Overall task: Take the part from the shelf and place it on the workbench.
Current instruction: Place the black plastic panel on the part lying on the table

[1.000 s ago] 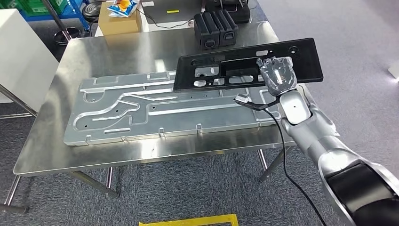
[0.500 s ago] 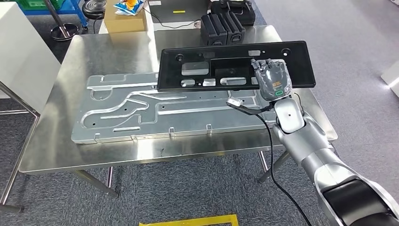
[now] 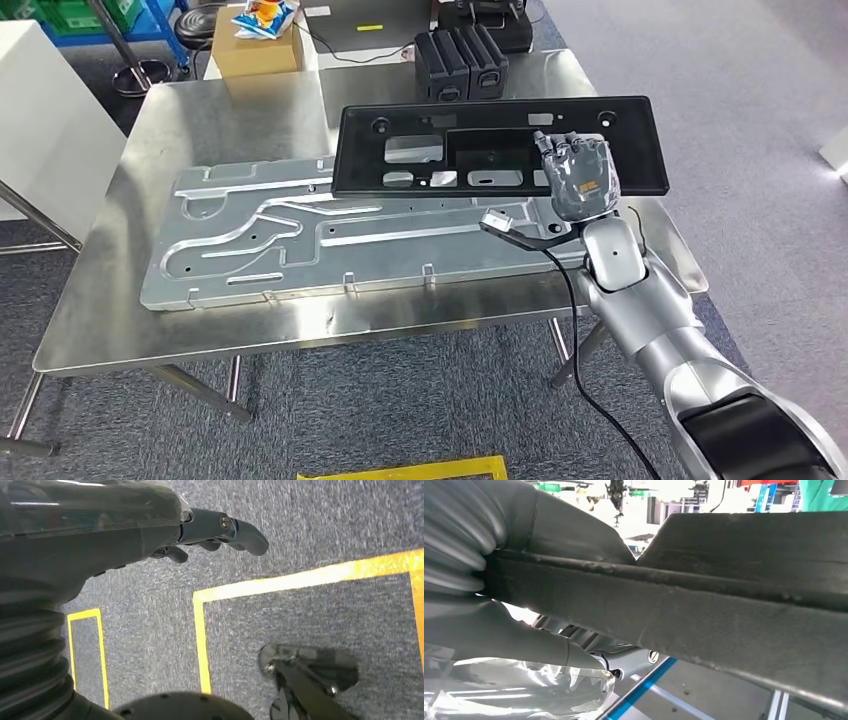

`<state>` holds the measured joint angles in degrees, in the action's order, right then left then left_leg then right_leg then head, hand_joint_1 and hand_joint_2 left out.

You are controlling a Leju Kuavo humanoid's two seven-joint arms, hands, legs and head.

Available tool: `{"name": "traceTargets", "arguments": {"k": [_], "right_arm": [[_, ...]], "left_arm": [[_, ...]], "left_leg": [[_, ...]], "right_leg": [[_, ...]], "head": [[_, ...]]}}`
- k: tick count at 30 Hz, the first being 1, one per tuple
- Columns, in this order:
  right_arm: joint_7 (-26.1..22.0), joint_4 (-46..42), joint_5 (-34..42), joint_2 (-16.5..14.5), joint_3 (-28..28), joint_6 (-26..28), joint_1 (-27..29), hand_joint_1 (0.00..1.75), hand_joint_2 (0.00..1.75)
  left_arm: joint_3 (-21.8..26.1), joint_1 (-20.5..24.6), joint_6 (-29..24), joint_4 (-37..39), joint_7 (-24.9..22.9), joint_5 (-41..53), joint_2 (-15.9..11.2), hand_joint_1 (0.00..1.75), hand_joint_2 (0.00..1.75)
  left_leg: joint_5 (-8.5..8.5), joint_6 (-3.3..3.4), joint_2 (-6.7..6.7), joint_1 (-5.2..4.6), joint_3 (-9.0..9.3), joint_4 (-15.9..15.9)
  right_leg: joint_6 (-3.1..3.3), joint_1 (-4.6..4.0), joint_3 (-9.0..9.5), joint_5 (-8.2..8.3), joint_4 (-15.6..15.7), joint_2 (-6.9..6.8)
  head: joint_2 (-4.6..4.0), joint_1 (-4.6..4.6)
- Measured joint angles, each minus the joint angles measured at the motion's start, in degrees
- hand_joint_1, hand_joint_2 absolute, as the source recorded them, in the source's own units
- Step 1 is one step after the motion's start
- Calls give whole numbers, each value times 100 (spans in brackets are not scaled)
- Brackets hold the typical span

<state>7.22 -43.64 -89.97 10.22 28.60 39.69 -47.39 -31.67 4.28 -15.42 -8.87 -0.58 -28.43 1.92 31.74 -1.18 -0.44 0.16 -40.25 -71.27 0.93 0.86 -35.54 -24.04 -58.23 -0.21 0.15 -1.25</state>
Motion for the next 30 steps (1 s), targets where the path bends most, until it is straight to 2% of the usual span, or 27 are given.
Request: {"name": "traceTargets", "arguments": {"k": [1, 2, 3, 5, 6, 7, 11, 13, 15, 16, 17, 18, 20, 22, 24, 26, 27, 28, 30], "right_arm": [[-26, 6, 2, -18, -32, -1, 22, 175, 175], [-49, 16, 3, -34, -55, -1, 41, 175, 175], [-63, 31, 3, -46, -74, -1, 55, 175, 175], [-75, 67, 2, -68, -119, 1, 66, 175, 175], [-77, 87, 1, -73, -151, 0, 64, 175, 175], [-82, 108, 1, -79, -185, 0, 62, 175, 175], [-126, 229, -1, -100, -325, 1, 55, 175, 175], [-130, 297, -1, -106, -412, 1, 42, 175, 175], [-131, 372, 0, -107, -508, 0, 35, 175, 175], [-134, 409, 0, -106, -548, -1, 41, 175, 175], [-140, 444, 0, -106, -583, -1, 49, 175, 175], [-147, 470, -1, -105, -611, -1, 54, 175, 175], [-158, 493, -1, -103, -663, 0, 50, 175, 175], [-161, 498, -1, -102, -704, 1, 31, 175, 175], [-162, 508, -1, -102, -739, 1, 24, 175, 175], [-165, 521, -1, -102, -765, 1, 28, 175, 175], [-168, 525, -1, -102, -771, 2, 27, 175, 175], [-173, 528, -1, -102, -776, 2, 24, 175, 175], [-189, 540, -1, -102, -781, 3, 21, 175, 175]], "left_arm": [[-1, -2, -4, 0, -3, 1, -1, 0, 175], [-2, -3, -6, 0, -8, 2, -2, 0, 175], [-3, -3, -8, 0, -13, 5, -4, 0, 175], [-8, -1, -11, 0, -25, 13, -9, 0, 175], [-12, 0, -13, 0, -28, 16, -10, 0, 175], [-20, 2, -14, 0, -31, 16, -11, 0, 175], [-51, 4, -19, 0, -36, 17, -10, 0, 175], [-69, 10, -17, 0, -36, 20, -10, 0, 175], [-85, 6, -11, 0, -36, 26, -9, 0, 175], [-92, 2, -7, 0, -38, 31, -9, 0, 175], [-97, -1, -3, 0, -42, 39, -8, 0, 175], [-102, -1, -1, 0, -46, 51, -8, 0, 175], [-119, 4, -1, 0, -52, 71, -4, 0, 175], [-133, 10, 3, 0, -53, 80, 3, 0, 175], [-137, 12, 5, 0, -54, 83, 7, 0, 175], [-139, 15, 5, 0, -54, 85, 2, 0, 175], [-140, 18, 5, 0, -53, 88, -1, 0, 175], [-142, 21, 4, 0, -53, 90, -4, 0, 175], [-145, 20, 0, 0, -61, 93, -5, 0, 175]], "left_leg": [[74, -20, 0, 14, -122, -267], [44, -36, 1, 27, -157, -340], [-96, -47, 2, 41, -78, -172], [-456, -56, 7, 65, 284, 574], [-571, -40, 4, 63, 443, 908], [-620, -14, 0, 59, 535, 1111], [-663, 156, -6, 39, 569, 1241], [-694, 236, -5, 50, 578, 1277], [-695, 270, -7, 35, 574, 1278], [-693, 275, -8, 28, 575, 1278], [-689, 279, -9, 21, 577, 1277], [-685, 280, -9, 16, 583, 1275], [-670, 271, -9, 6, 600, 1273], [-653, 239, -7, -17, 595, 1264], [-646, 190, -4, -26, 586, 1267], [-615, 127, -1, -25, 593, 1253], [-541, 95, 1, -24, 559, 1160], [-412, 66, 2, -20, 471, 949], [-67, 20, 6, 6, 134, 227]], "right_leg": [[0, 0, 0, -2, -5, 1], [-4, 3, 0, -6, -12, 2], [-13, 8, 0, -13, -24, 3], [-53, 17, -2, -38, -61, 6], [-81, 12, -13, -50, -86, 9], [-111, 4, -25, -54, -101, 10], [-238, 15, -58, -70, -125, 15], [-280, 32, -213, -301, -484, 18], [-302, 34, -558, -644, -1225, 20], [-307, 34, -715, -741, -1540, 20], [-305, 34, -793, -733, -1673, 20], [-293, 34, -763, -621, -1586, 20], [-239, 20, -440, -231, -880, 20], [-181, -18, -143, -23, -244, 15], [-150, -53, -72, -27, -83, 15], [-112, -31, -48, -15, -44, 18], [-82, -15, -27, -9, -20, 11], [-54, 2, -5, -5, 2, 4], [-14, 0, 13, -17, 3, -7]], "head": [[0, 0], [0, 0], [0, 0], [0, -1], [0, -1], [0, 1], [-1, 3], [0, 10], [0, 16], [0, 17], [0, 17], [0, 16], [0, 17], [0, 13], [0, 9], [0, 9], [0, 1], [0, -5], [0, -20]]}}
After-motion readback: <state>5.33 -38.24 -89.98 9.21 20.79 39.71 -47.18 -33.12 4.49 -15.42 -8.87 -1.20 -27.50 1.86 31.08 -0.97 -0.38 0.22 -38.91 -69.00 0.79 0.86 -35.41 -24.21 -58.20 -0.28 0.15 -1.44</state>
